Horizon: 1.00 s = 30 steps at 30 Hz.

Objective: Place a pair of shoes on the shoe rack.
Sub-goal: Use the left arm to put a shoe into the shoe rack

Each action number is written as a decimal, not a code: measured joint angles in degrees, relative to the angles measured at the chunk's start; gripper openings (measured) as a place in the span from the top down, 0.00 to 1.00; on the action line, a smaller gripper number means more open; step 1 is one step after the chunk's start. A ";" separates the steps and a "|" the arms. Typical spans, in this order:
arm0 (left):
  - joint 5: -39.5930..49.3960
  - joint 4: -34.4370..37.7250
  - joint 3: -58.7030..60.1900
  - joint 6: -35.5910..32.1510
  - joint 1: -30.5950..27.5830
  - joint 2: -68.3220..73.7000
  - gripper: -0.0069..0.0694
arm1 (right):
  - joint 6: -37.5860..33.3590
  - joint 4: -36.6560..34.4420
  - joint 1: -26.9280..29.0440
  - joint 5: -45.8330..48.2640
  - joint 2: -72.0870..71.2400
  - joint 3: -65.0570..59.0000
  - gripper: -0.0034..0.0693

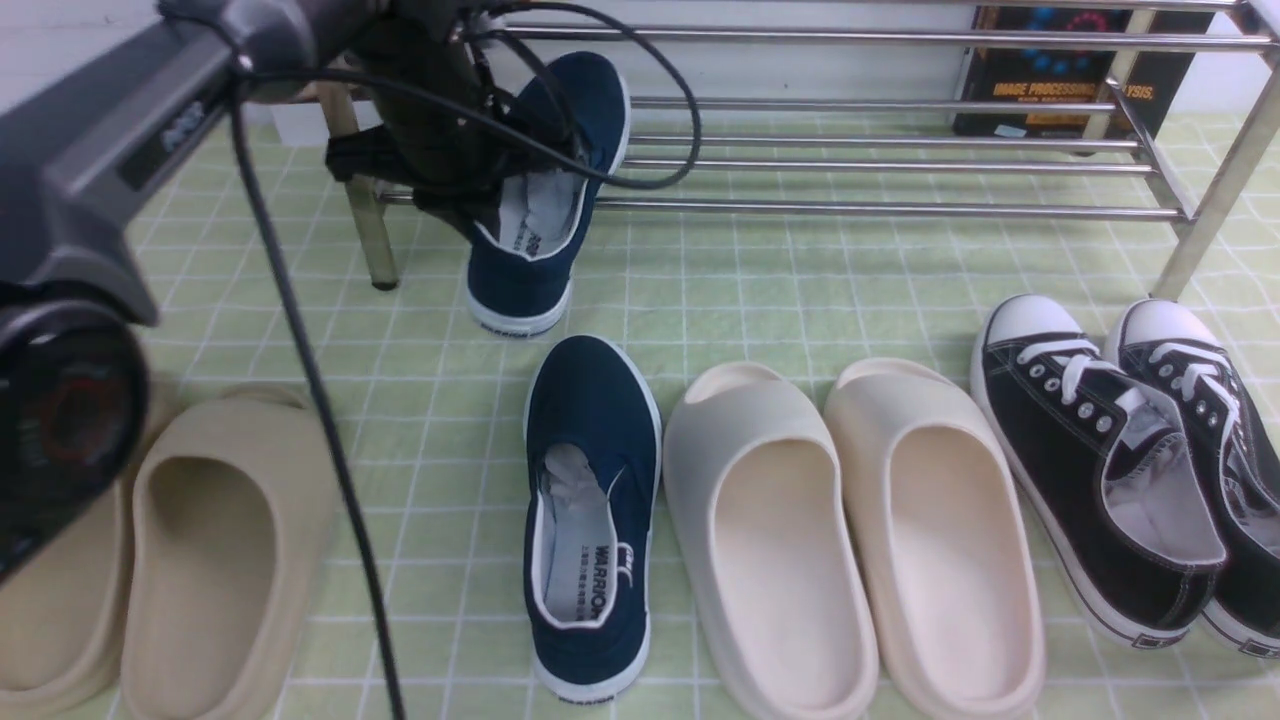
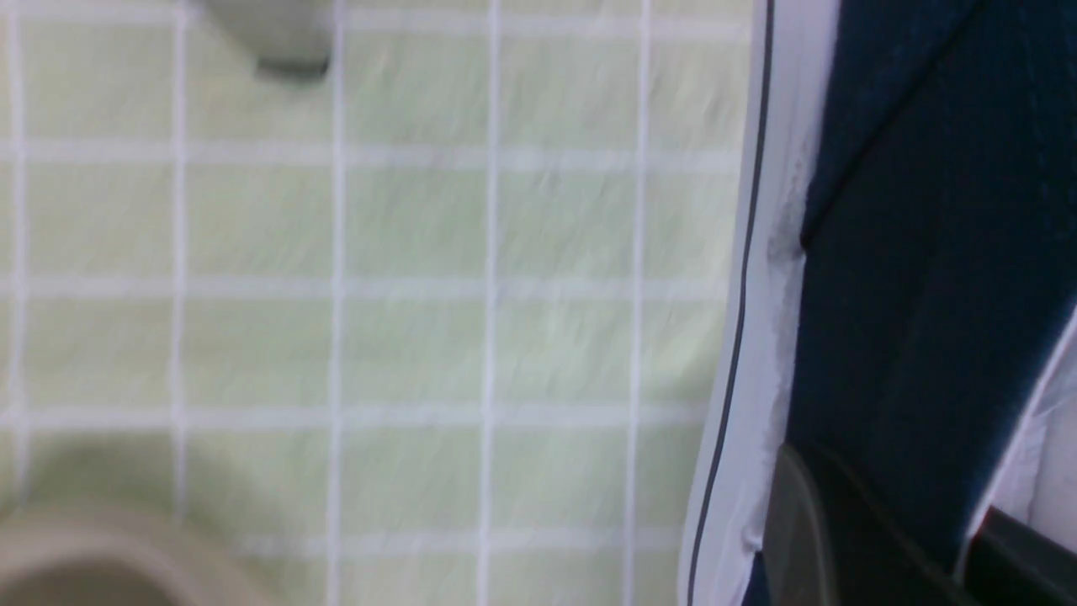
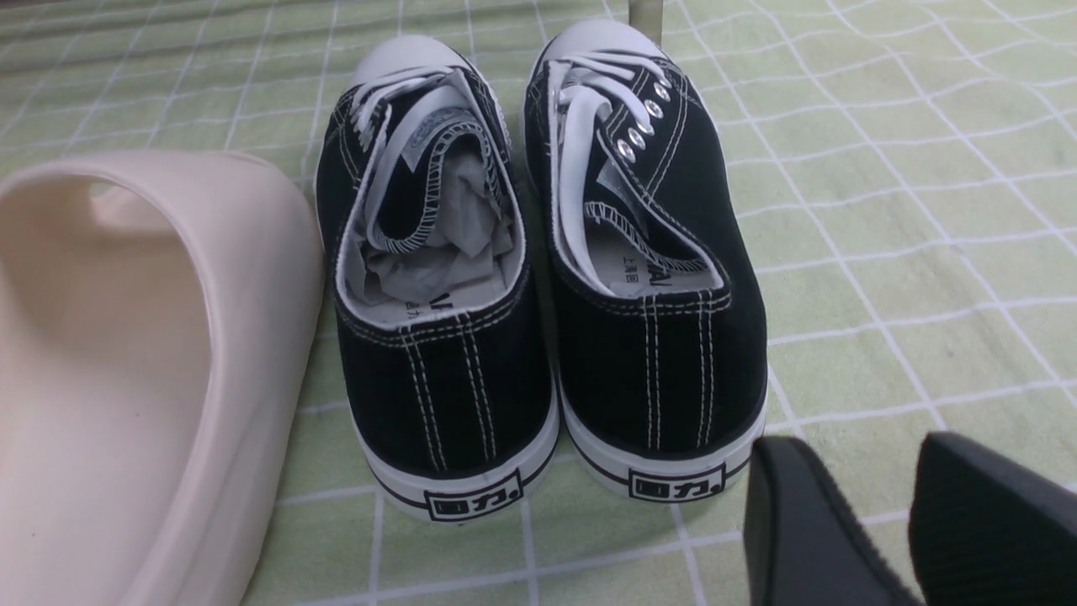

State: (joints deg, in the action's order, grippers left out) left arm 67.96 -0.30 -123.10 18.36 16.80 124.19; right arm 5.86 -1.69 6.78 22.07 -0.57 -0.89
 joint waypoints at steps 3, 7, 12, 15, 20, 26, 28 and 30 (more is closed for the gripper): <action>1.54 1.51 -7.62 0.77 -1.67 5.21 0.90 | 0.00 0.00 0.00 0.00 0.00 0.00 0.62; 2.80 3.53 -14.09 0.92 -4.09 9.48 0.90 | 0.00 0.00 0.00 0.00 0.00 0.00 0.62; 2.77 6.74 -18.31 0.87 -6.21 11.90 0.90 | 0.00 0.00 0.00 0.00 0.00 0.00 0.62; 2.37 7.90 -18.96 -0.39 -6.42 12.50 0.90 | 0.00 0.00 0.00 0.00 0.00 0.00 0.62; 1.55 8.45 -18.96 -2.79 -6.42 12.96 0.90 | 0.00 0.00 0.00 0.00 0.00 0.00 0.62; -0.96 7.79 -19.08 -3.08 -6.42 13.02 0.90 | 0.00 0.00 0.00 0.00 0.00 0.00 0.62; -1.74 7.65 -19.08 -3.17 -6.42 13.02 0.90 | 0.00 0.00 0.00 0.00 0.00 0.00 0.62; -2.68 7.47 -19.12 -3.21 -6.42 13.02 0.90 | 0.00 0.00 0.00 0.00 0.00 0.00 0.62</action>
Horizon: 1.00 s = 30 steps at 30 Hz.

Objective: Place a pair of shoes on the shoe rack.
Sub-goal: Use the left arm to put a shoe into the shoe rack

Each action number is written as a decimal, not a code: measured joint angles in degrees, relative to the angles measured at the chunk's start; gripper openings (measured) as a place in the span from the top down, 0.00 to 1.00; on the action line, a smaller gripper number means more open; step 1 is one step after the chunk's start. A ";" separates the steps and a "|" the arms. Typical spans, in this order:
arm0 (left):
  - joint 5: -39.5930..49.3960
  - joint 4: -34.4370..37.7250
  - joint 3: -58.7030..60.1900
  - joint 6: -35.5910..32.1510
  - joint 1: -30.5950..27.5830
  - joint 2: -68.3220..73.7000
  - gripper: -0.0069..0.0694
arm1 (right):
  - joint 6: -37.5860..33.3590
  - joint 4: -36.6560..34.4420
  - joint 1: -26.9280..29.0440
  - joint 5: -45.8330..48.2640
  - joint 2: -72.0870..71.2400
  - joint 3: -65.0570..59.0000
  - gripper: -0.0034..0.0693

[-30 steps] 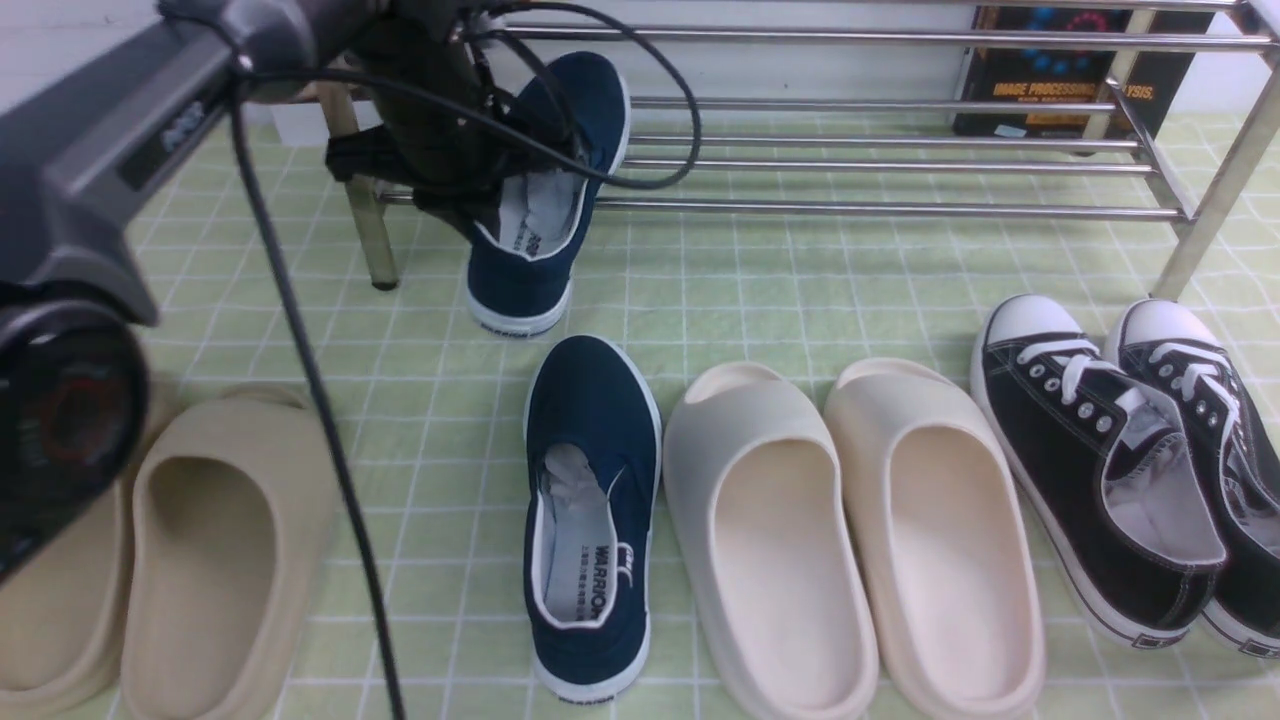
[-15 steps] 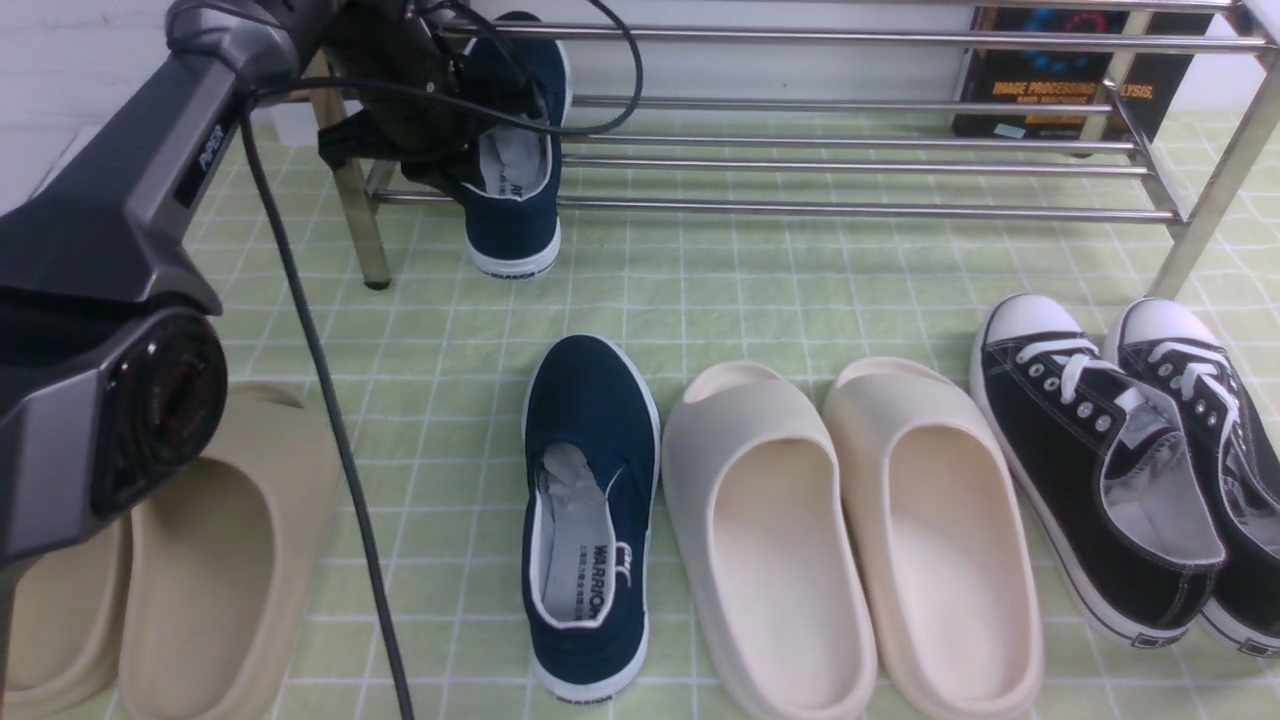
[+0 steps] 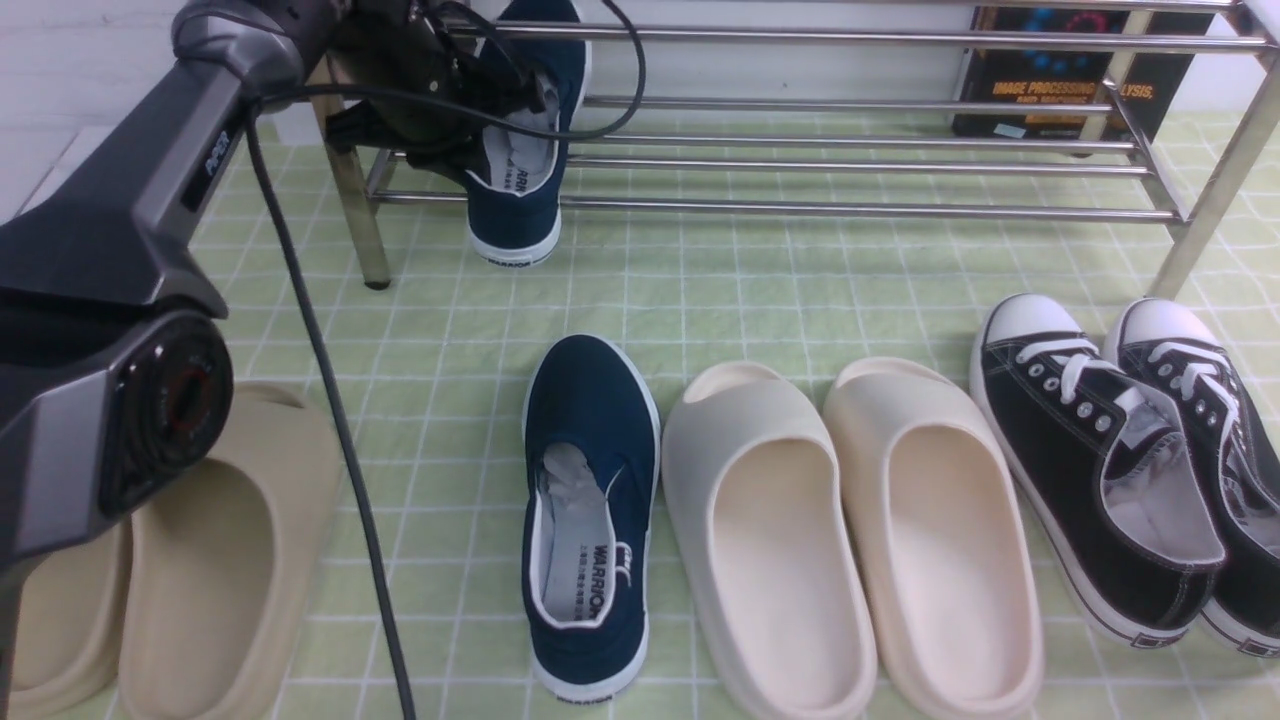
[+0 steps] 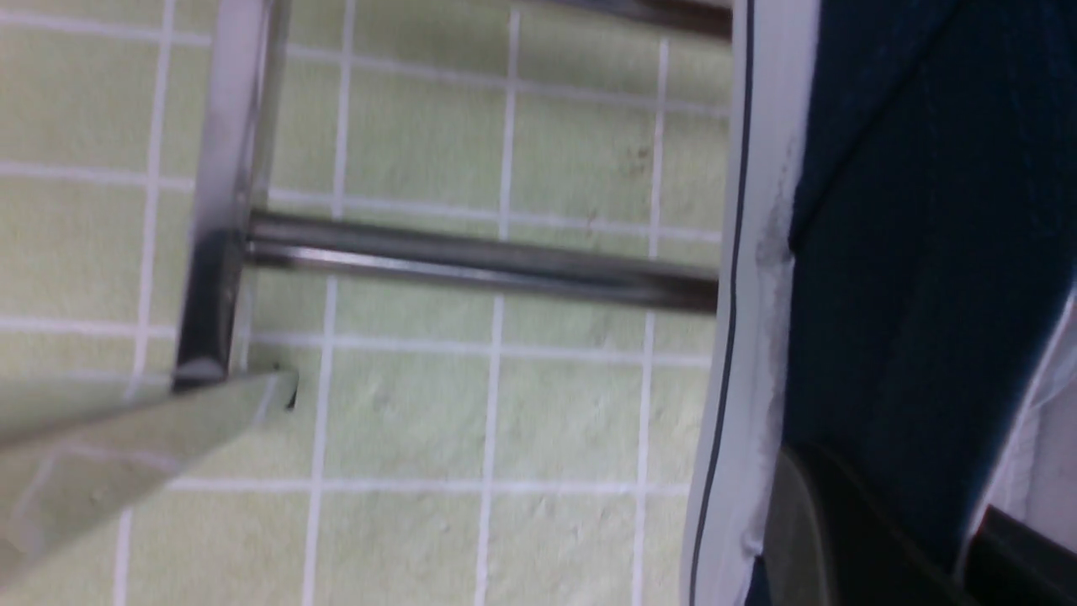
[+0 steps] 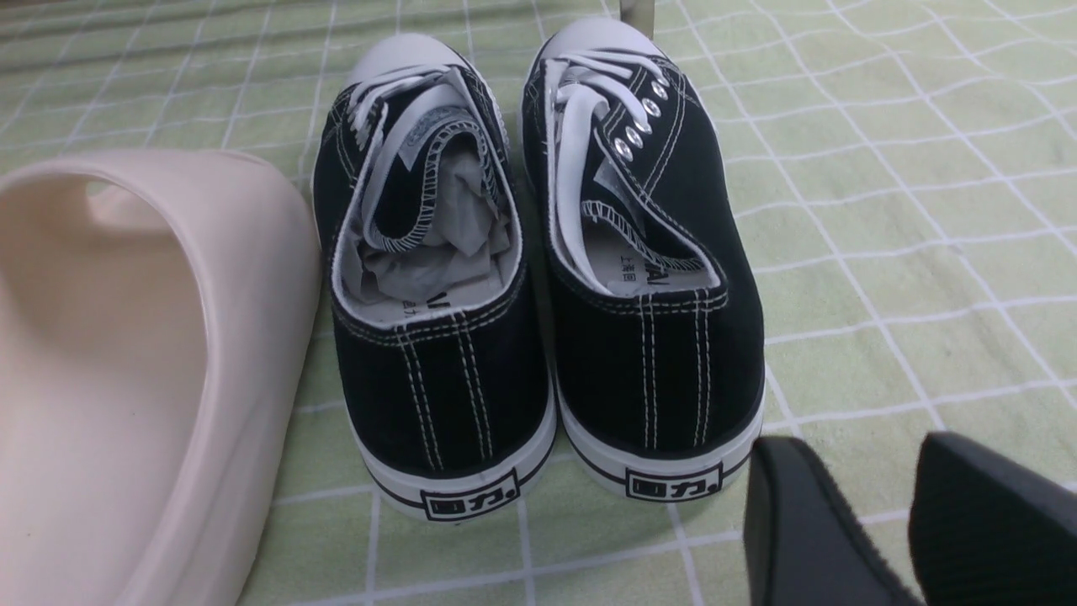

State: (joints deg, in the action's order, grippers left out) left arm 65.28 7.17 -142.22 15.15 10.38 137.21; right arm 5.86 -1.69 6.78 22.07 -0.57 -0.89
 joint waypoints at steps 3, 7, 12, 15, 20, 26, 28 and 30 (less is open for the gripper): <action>-0.82 -0.55 0.00 0.00 0.00 0.00 0.90 | 0.00 0.00 0.00 0.00 0.00 0.00 0.62; -0.82 -0.99 0.00 0.00 0.00 0.00 0.85 | 0.00 0.00 0.00 0.00 0.00 0.00 0.62; -2.49 -1.16 -0.02 0.00 0.00 -0.07 0.67 | 0.00 0.00 0.00 0.00 0.00 0.00 0.62; -1.84 -1.08 -0.30 0.00 -0.07 -0.51 0.55 | 0.00 0.00 0.00 0.00 0.00 0.00 0.62; 4.03 -2.34 -0.66 -0.25 -0.07 -3.25 0.46 | 0.00 0.00 0.00 0.00 0.00 0.00 0.62; 6.39 -5.72 1.67 -0.96 0.93 -11.45 0.68 | 0.00 0.00 0.00 0.00 0.00 0.00 0.62; 6.39 -5.72 2.98 -1.53 1.69 -12.26 0.76 | 0.00 0.00 0.00 0.00 0.00 0.00 0.62; 6.34 -5.66 8.12 -2.69 4.14 -13.21 0.91 | 0.00 0.00 0.00 0.00 0.00 0.00 0.62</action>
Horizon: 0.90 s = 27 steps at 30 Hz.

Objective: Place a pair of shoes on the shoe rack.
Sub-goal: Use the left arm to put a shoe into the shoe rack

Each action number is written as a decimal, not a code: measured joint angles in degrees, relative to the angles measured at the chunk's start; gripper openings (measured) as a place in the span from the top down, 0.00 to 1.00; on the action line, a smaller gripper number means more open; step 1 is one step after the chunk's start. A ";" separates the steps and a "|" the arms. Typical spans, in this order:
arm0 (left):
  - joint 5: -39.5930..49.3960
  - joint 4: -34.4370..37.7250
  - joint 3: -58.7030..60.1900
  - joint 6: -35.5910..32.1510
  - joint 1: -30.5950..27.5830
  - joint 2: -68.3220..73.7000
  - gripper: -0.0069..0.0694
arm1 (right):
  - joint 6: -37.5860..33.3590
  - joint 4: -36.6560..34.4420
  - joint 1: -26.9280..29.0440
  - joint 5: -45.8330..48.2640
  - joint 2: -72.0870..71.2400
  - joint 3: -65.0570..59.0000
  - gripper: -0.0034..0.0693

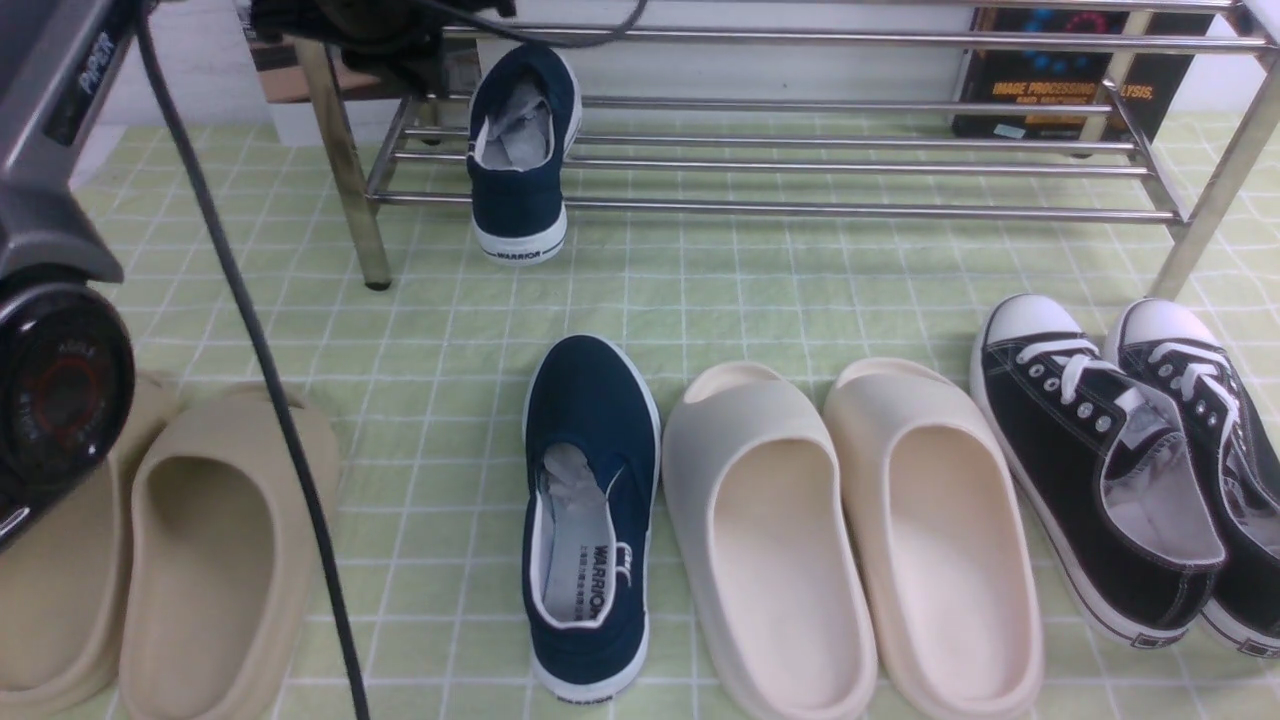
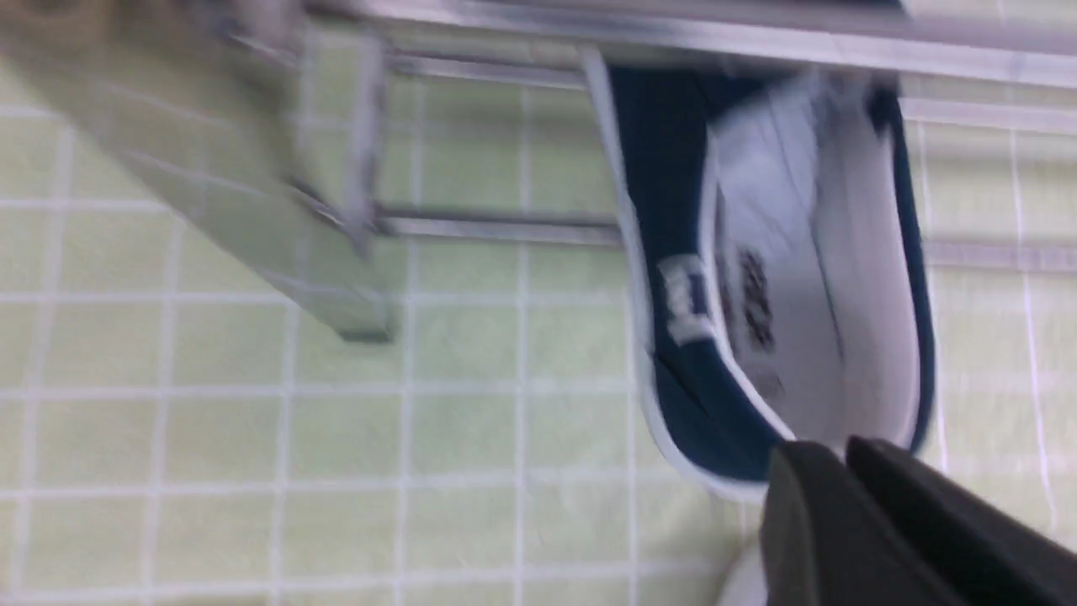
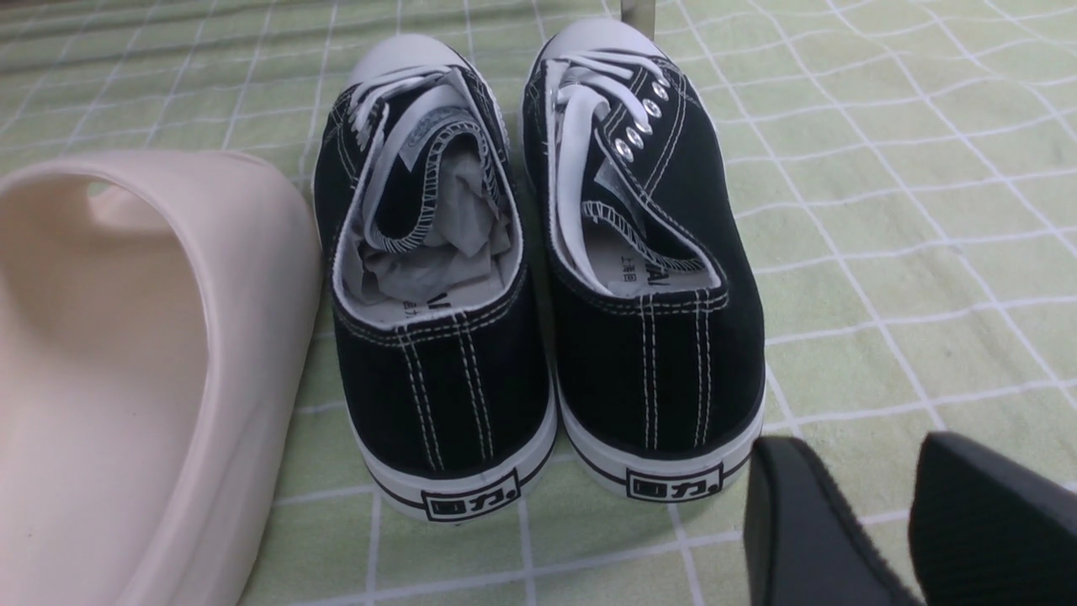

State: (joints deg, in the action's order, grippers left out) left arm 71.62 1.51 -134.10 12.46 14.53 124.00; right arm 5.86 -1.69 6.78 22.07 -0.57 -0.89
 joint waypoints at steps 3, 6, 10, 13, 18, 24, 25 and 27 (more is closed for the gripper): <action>-0.07 0.56 7.10 -1.02 2.23 0.39 0.93 | 0.00 0.00 0.00 0.00 0.00 0.00 0.62; -0.07 1.12 13.93 -1.22 3.21 0.74 0.93 | 0.00 0.00 0.00 0.00 0.00 0.00 0.62; -4.50 1.05 17.71 -0.76 3.02 0.74 0.93 | 0.00 0.00 0.00 0.00 0.00 0.00 0.62; -8.98 0.95 18.05 0.73 2.97 1.20 0.93 | 0.00 0.00 0.00 0.00 0.00 0.00 0.62; -14.60 0.52 18.11 4.34 2.97 1.92 0.93 | 0.00 0.00 0.00 0.00 0.00 0.00 0.62; -15.35 -2.21 18.11 7.95 2.95 1.92 0.93 | 0.00 0.00 0.00 0.00 0.00 0.00 0.62; -15.73 -3.16 18.11 8.36 2.83 1.92 0.93 | 0.00 0.00 0.00 0.00 0.00 0.00 0.62; -16.39 -4.14 18.13 8.98 2.76 1.92 0.93 | 0.00 0.00 0.00 0.00 0.00 0.00 0.62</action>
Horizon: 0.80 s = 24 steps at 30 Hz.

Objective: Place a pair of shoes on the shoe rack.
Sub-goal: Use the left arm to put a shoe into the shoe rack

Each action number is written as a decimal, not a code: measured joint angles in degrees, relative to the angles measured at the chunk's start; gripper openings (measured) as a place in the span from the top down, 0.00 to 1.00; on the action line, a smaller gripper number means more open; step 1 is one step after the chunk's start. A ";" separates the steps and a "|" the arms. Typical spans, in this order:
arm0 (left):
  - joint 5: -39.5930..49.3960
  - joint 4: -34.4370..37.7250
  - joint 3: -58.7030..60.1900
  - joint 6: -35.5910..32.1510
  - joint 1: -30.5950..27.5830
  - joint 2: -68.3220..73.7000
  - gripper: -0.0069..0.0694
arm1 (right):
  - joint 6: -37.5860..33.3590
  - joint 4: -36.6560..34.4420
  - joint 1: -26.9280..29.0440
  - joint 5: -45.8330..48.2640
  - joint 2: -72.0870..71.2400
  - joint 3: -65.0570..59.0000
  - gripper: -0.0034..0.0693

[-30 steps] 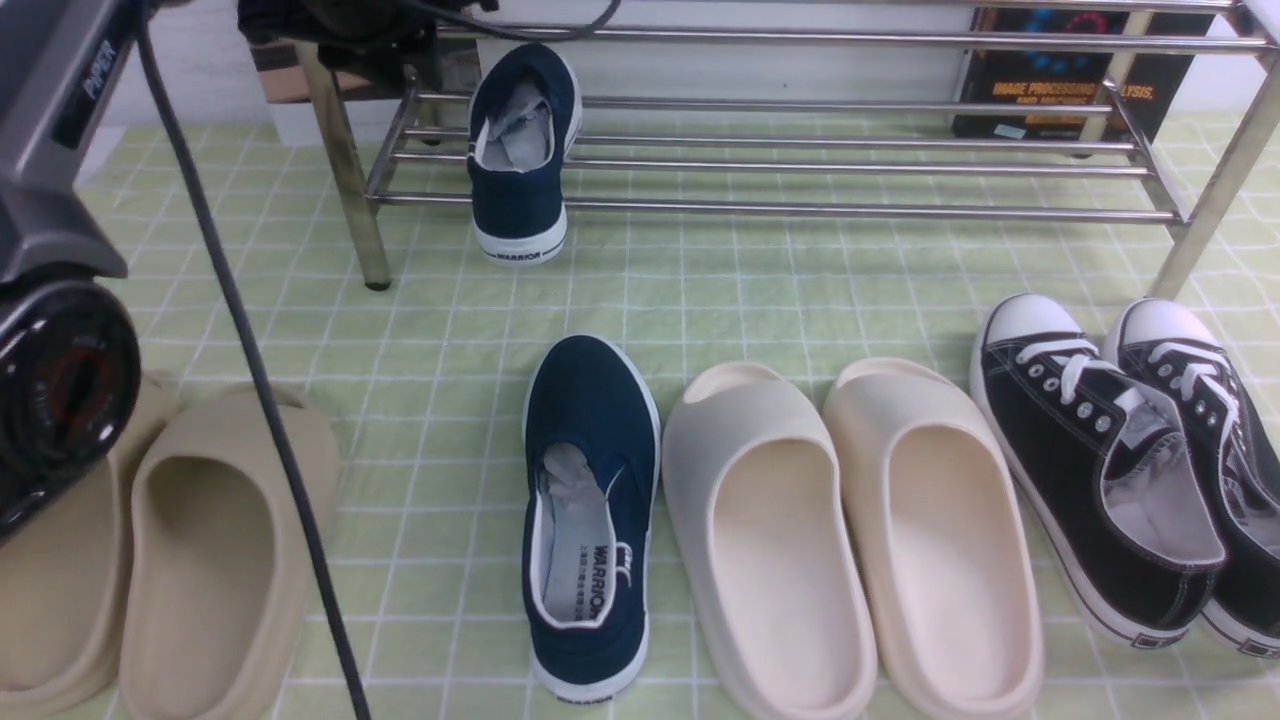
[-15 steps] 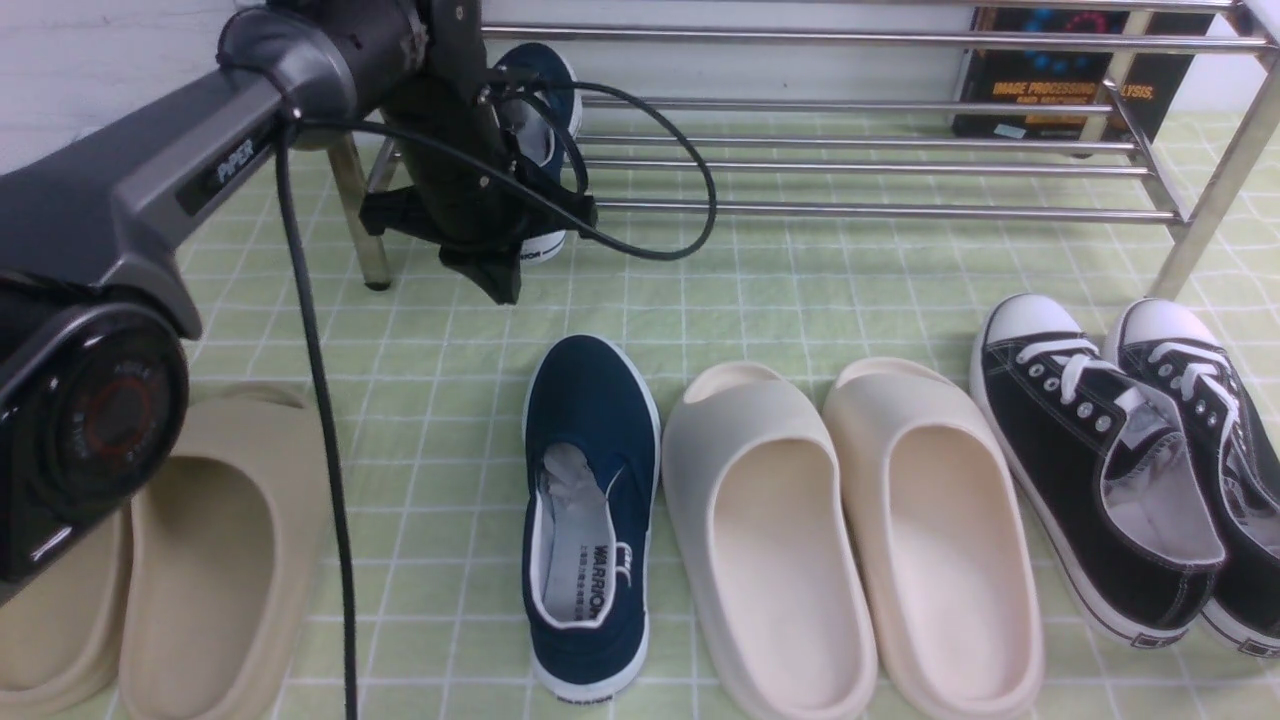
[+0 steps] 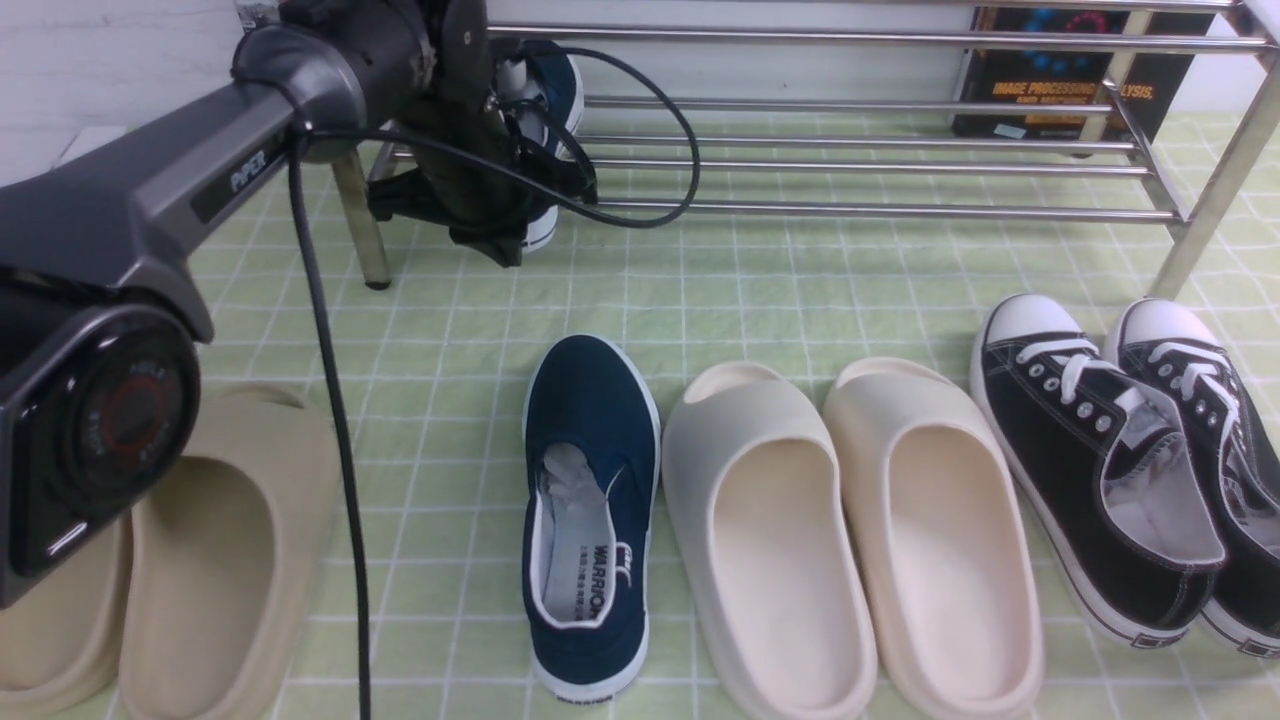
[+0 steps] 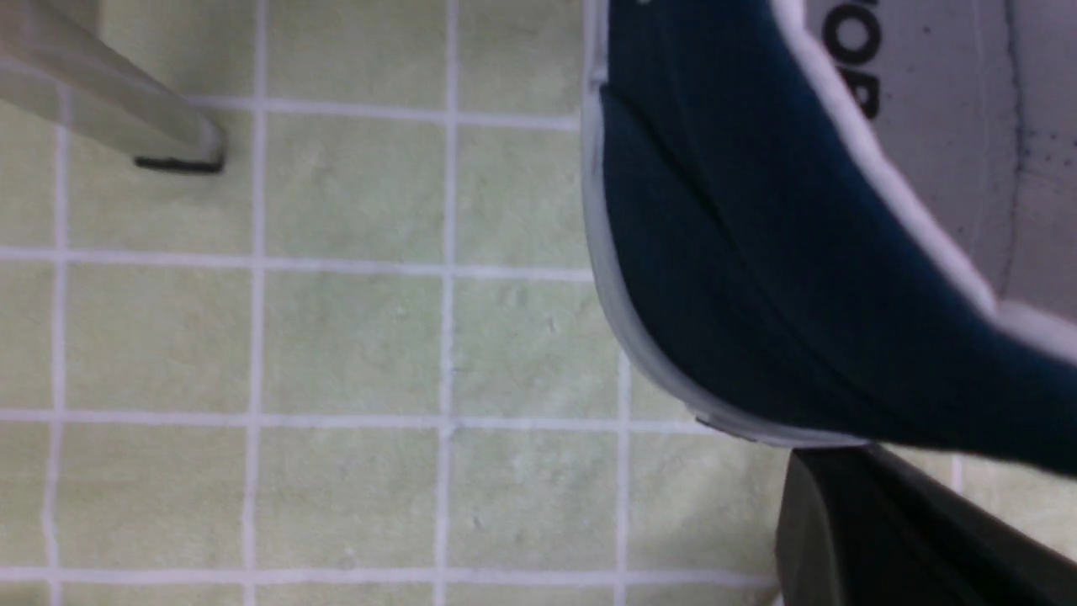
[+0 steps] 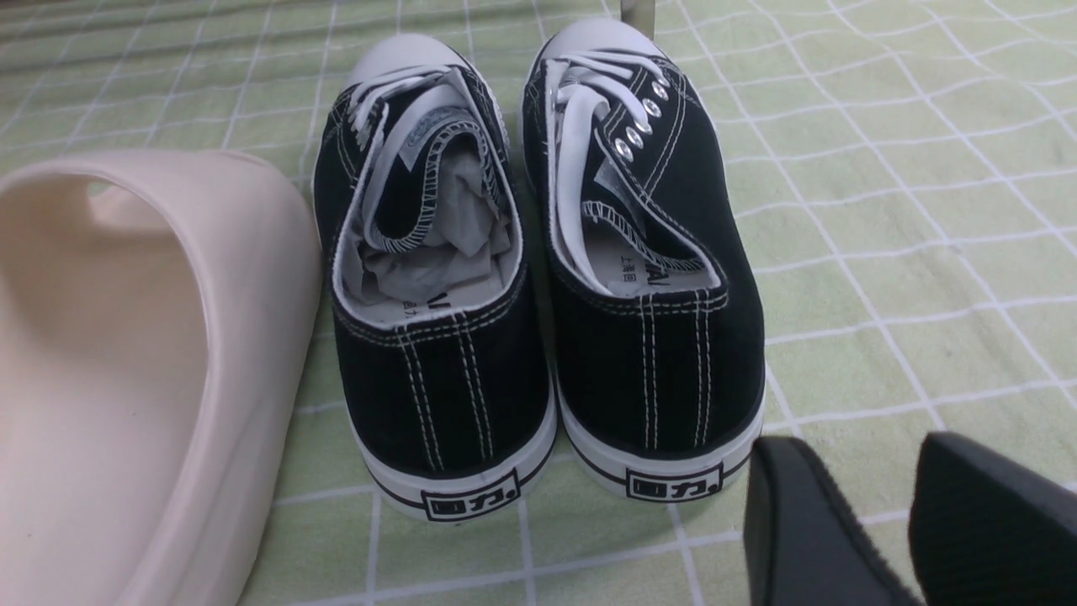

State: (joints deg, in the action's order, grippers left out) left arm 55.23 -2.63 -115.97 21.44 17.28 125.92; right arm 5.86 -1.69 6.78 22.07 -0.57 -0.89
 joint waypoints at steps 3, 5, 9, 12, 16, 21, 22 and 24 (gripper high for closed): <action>-1.16 -0.55 0.00 1.18 -0.32 0.00 0.93 | 0.00 0.00 0.00 0.00 0.00 0.00 0.62; -2.13 -0.85 0.00 1.80 -0.46 0.00 0.93 | 0.00 0.00 0.00 0.00 0.00 0.00 0.62; -3.25 -1.12 0.00 2.05 -0.46 0.04 0.93 | 0.00 0.00 0.00 0.00 0.00 0.00 0.62; -1.76 -1.40 0.00 1.14 -0.46 -0.23 0.93 | 0.00 0.00 0.00 0.00 0.00 0.00 0.62; 5.93 -1.90 0.00 -2.02 -0.51 -3.35 0.93 | 0.00 0.00 0.00 0.00 0.00 0.00 0.62; 14.97 -3.80 0.05 -5.69 -0.58 -12.43 0.93 | 0.00 0.00 0.00 0.00 0.00 0.00 0.62; 15.31 -4.16 0.41 -5.91 -0.58 -14.64 0.93 | 0.00 0.00 0.00 0.00 0.00 0.00 0.62; 15.49 -4.49 2.04 -5.98 -0.58 -19.11 0.93 | 0.00 0.00 0.00 0.00 0.00 0.00 0.62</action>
State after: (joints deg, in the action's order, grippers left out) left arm 70.72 -7.12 -113.93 15.47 16.70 106.81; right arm 5.86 -1.69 6.78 22.07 -0.57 -0.89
